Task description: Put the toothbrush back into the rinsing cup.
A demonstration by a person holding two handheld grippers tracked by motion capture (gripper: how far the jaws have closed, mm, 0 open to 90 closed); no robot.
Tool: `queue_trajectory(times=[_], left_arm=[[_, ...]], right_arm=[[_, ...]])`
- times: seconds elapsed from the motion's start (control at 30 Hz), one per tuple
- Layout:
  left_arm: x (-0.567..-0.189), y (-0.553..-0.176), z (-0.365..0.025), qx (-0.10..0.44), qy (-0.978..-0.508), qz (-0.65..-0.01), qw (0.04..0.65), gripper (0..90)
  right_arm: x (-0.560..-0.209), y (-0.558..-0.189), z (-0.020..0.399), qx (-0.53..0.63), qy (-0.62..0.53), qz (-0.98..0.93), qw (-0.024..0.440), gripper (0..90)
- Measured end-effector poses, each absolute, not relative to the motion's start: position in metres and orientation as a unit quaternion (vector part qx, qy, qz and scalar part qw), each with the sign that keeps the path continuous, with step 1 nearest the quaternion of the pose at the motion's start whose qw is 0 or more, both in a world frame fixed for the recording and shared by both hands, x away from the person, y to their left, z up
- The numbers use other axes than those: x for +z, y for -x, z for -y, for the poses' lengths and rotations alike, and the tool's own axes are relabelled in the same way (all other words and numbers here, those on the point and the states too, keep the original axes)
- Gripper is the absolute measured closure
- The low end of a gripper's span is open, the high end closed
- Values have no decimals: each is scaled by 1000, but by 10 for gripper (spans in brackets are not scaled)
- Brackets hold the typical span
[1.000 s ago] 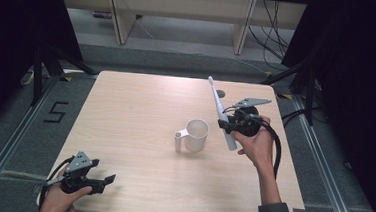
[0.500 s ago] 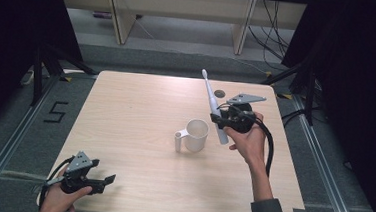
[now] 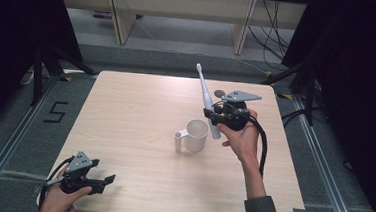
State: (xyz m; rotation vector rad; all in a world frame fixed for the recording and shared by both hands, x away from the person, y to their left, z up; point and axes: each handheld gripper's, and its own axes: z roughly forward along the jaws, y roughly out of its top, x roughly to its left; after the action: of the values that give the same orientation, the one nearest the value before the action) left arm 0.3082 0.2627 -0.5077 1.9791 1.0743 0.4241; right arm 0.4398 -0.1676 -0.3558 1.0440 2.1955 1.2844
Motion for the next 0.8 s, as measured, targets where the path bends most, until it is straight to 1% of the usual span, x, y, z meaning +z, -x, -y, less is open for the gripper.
queue_trajectory(times=[0.37,0.4,0.47,0.5,0.53,0.6,0.67,0.7,0.8], left_arm=[[-508,-308,-263,168,-786,-427,413,148],[-508,-308,-263,168,-786,-427,413,148],[-508,-308,-262,169,-784,-429,415,148],[-508,-308,-262,168,-785,-429,415,148],[-508,-308,-262,168,-785,-429,415,148],[-508,-308,-262,168,-785,-429,415,148],[-508,-308,-263,167,-786,-429,413,148],[-508,-308,-262,167,-785,-429,413,148],[-508,-308,-262,168,-785,-429,415,148]], right_arm=[[-362,-449,159,479,-373,-770,196,668],[-362,-451,160,480,-363,-772,207,668],[-363,-452,158,488,-362,-769,200,668],[-364,-454,159,493,-351,-768,209,668],[-363,-453,158,493,-361,-765,205,668],[-365,-455,157,505,-350,-757,221,668],[-366,-456,155,506,-353,-759,209,668],[-367,-457,155,507,-347,-758,218,668],[-370,-457,152,509,-357,-756,206,668]])
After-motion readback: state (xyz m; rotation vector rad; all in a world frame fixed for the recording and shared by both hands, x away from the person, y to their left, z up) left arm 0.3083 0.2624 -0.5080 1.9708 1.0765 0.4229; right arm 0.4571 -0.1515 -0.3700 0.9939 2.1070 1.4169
